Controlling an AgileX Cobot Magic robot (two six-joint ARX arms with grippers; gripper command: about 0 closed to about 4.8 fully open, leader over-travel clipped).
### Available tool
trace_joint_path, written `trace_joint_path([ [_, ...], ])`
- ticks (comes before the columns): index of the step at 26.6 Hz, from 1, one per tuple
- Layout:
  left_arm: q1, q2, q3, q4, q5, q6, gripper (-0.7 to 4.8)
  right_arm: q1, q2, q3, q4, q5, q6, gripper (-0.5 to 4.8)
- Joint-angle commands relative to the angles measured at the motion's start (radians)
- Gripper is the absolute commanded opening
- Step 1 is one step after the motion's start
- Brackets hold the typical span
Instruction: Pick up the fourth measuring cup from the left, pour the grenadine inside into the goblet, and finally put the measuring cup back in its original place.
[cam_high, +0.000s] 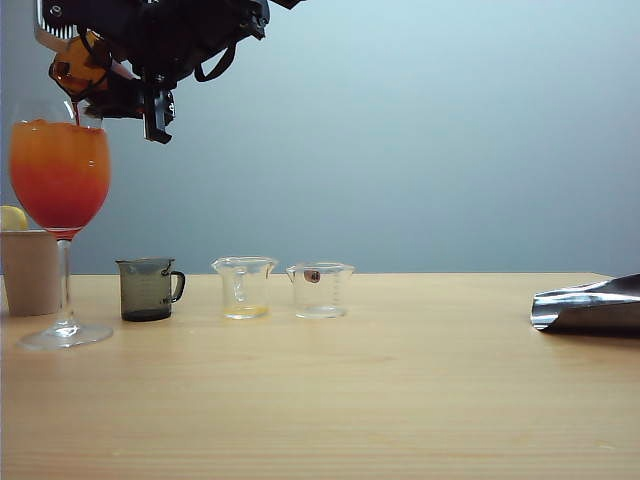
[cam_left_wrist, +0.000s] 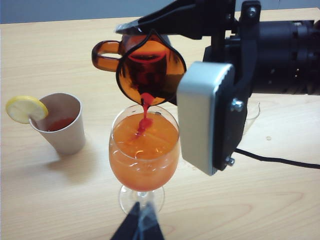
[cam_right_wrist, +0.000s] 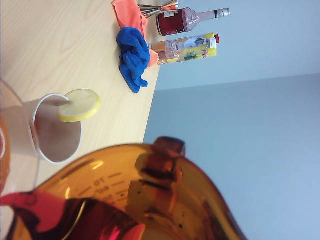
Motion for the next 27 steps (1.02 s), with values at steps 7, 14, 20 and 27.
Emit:
trace_joint_path([
  [7,0.001,-0.002,0.003,0.008,0.000,-0.004,-0.05,0.003,-0.010,0.008,0.031,-0.003,-0.027,0.16],
  [14,0.001,-0.002,0.003,0.008,0.000,-0.019,-0.05,0.003,-0.010,0.008,0.032,-0.003,-0.055,0.17],
  [20,0.001,-0.002,0.003,0.008,0.000,-0.022,-0.05,0.003,-0.010,0.008,0.039,-0.003,-0.074,0.17],
  [27,0.001,-0.002,0.003,0.008,0.000,-0.022,-0.05,0.003,-0.010,0.008,0.061,-0.002,-0.076,0.17],
])
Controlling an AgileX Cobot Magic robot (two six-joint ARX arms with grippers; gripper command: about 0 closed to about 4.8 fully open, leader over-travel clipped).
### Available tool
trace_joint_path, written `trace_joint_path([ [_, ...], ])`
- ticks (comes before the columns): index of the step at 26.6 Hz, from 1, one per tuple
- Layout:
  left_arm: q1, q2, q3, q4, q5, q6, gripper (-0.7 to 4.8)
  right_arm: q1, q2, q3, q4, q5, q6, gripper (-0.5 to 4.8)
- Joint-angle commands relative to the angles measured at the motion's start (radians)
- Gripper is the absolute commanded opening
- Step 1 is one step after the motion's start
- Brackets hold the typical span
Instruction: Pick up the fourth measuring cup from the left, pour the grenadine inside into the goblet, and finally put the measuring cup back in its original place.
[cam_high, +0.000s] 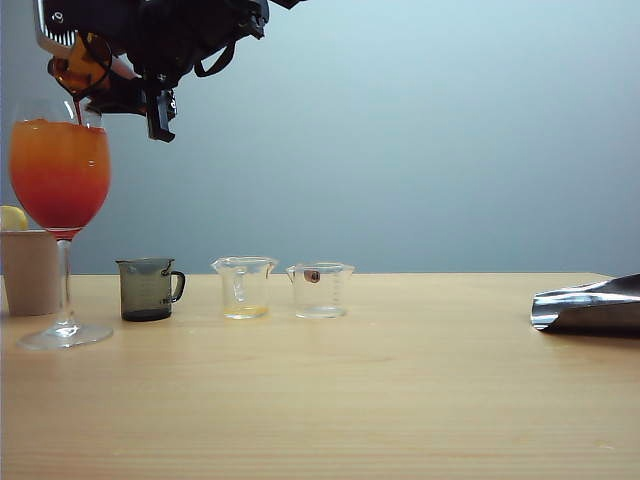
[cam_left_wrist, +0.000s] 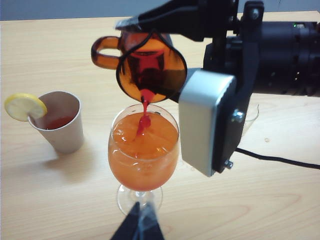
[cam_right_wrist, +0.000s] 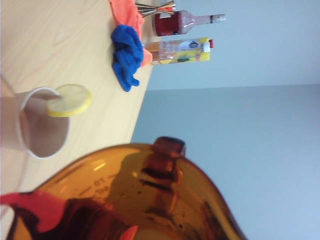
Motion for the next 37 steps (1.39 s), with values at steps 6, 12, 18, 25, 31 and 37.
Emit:
trace_joint_path([
  [6,0.001,-0.002,0.003,0.008,0.000,-0.003,-0.05,0.003,-0.010,0.008,0.036,-0.003,-0.033,0.17],
  [12,0.001,-0.002,0.003,0.008,0.000,-0.003,-0.05,0.002,-0.010,0.008,0.037,-0.003,-0.053,0.17],
  [18,0.001,-0.002,0.003,0.009,-0.002,-0.003,-0.05,0.002,-0.010,0.008,0.037,-0.003,-0.055,0.17],
  [25,0.001,-0.002,0.003,0.009,-0.002,-0.003,-0.05,0.002,-0.010,0.008,0.037,-0.003,-0.065,0.17],
  [31,0.001,-0.002,0.003,0.009,-0.002,-0.003,-0.05,0.002,-0.010,0.008,0.037,-0.002,-0.086,0.17],
  [37,0.001,-0.002,0.003,0.007,-0.002,-0.003,-0.05,0.003,-0.010,0.008,0.039,0.001,-0.134,0.17],
])
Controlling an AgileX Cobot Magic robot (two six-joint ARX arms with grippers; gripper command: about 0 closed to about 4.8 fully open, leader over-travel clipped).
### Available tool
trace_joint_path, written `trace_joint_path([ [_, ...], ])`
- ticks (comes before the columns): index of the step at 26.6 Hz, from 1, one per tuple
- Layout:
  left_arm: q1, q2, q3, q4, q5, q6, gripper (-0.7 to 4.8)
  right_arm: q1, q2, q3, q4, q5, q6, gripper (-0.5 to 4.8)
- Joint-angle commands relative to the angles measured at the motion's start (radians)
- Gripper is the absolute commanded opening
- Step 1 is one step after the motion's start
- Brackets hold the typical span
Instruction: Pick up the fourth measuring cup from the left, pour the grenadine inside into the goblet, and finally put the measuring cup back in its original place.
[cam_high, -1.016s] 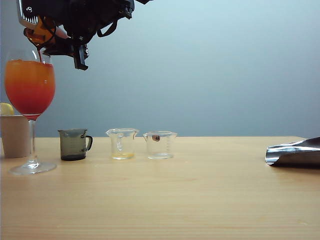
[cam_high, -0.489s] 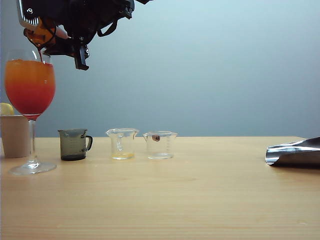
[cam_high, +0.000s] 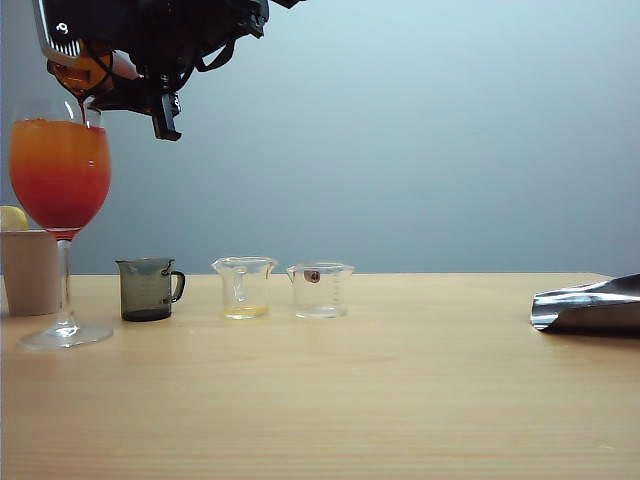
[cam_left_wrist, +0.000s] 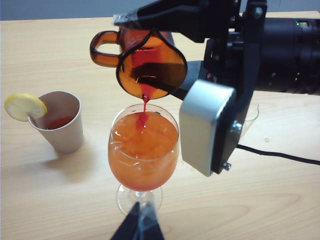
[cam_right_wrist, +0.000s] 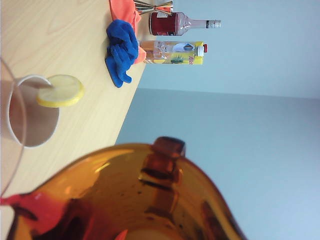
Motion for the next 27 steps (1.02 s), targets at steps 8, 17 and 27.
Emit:
trace_joint_path([
  [8,0.001,-0.002,0.003,0.006,-0.002,-0.011,-0.05,0.005,-0.010,0.008,0.041,-0.001,-0.056,0.17],
  [17,0.001,-0.002,0.003,0.006,-0.002,-0.011,-0.05,0.004,-0.010,0.008,0.041,-0.001,-0.059,0.16],
  [27,0.001,-0.001,0.003,0.007,-0.002,-0.018,-0.05,0.000,-0.010,0.008,0.041,0.003,-0.113,0.16],
])
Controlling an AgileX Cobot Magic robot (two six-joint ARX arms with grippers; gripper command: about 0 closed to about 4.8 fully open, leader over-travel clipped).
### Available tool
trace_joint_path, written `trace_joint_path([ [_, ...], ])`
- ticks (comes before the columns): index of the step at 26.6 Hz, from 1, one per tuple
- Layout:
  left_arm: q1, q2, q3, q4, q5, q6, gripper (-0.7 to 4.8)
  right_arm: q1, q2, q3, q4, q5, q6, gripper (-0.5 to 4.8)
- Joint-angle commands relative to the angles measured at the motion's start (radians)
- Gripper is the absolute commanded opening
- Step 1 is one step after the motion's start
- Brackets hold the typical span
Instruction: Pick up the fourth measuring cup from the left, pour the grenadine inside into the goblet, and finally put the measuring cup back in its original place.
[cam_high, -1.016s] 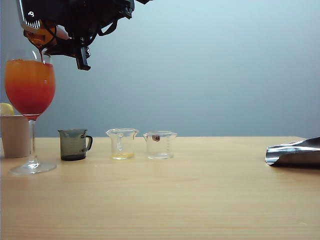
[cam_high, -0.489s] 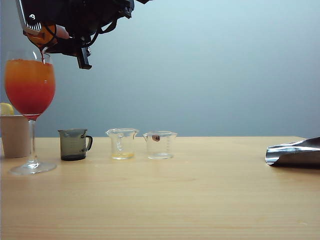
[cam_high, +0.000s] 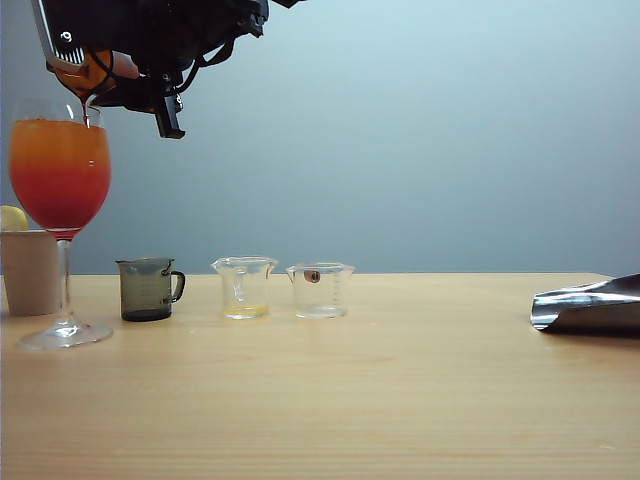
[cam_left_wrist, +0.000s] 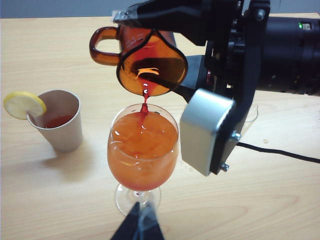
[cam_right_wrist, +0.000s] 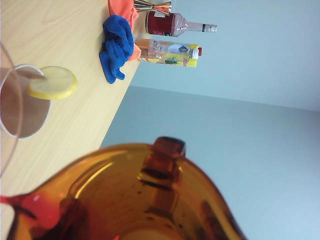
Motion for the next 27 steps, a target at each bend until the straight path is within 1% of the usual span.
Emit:
trace_joint_path([
  [1,0.001,-0.001,0.003,0.008,-0.002,-0.003,-0.05,0.000,-0.010,0.008,0.026,0.002,-0.046,0.16],
  [6,0.001,-0.001,0.003,0.008,-0.002,-0.003,-0.05,0.001,-0.009,0.008,0.032,0.002,-0.082,0.17],
  [13,0.001,-0.001,0.003,0.008,-0.002,-0.003,-0.05,0.002,-0.009,0.008,0.034,0.002,-0.090,0.17],
  [14,0.001,-0.001,0.003,0.008,-0.002,-0.003,-0.05,0.002,-0.009,0.008,0.034,0.002,-0.107,0.17],
  [27,0.001,-0.002,0.003,0.008,-0.003,-0.003,-0.05,0.002,-0.009,0.008,0.051,0.002,-0.108,0.17],
])
